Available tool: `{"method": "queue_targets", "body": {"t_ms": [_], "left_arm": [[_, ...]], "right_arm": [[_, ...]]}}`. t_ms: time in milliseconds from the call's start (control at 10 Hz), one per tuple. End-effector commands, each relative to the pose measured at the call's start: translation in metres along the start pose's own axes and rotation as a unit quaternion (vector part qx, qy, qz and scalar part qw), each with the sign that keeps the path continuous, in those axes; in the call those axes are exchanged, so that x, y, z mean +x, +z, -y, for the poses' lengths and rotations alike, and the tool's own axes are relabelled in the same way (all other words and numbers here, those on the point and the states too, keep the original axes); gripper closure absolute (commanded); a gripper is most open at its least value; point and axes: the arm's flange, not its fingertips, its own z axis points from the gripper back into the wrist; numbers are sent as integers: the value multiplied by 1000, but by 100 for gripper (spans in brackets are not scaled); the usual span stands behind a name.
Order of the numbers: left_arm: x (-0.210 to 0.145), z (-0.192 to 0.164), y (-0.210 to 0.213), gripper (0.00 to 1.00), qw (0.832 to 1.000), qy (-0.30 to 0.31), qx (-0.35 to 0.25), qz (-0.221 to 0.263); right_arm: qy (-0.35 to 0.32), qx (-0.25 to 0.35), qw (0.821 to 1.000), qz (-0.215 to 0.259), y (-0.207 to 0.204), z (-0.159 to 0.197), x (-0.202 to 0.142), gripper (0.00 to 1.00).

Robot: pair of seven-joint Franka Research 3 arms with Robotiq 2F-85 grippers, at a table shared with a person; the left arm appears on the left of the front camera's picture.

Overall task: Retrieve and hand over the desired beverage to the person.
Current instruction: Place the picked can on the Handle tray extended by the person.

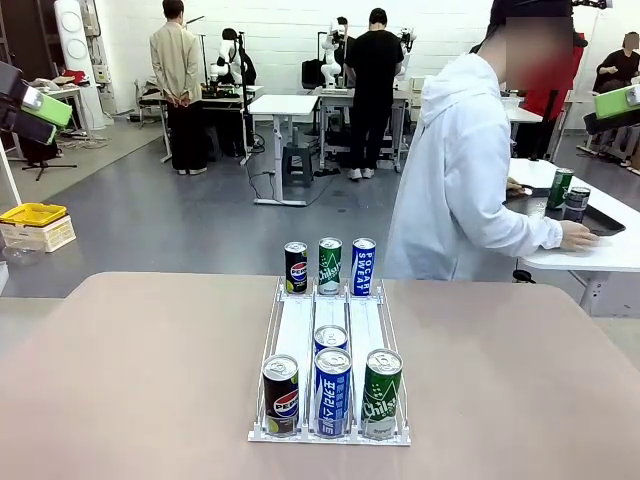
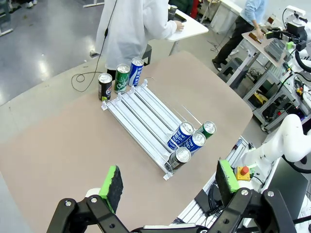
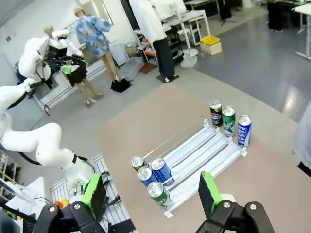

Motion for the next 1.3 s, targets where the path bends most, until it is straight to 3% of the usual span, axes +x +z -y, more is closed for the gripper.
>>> {"method": "queue_targets", "body": {"t_ms": [0,1200], "left_arm": [[1,-1,0,0,1000,-4,-11,4],[1,-1,0,0,1000,-4,-11,4]], "right_arm": [[7,13,1000,13,0,4,0,0],[7,13,1000,13,0,4,0,0]]}}
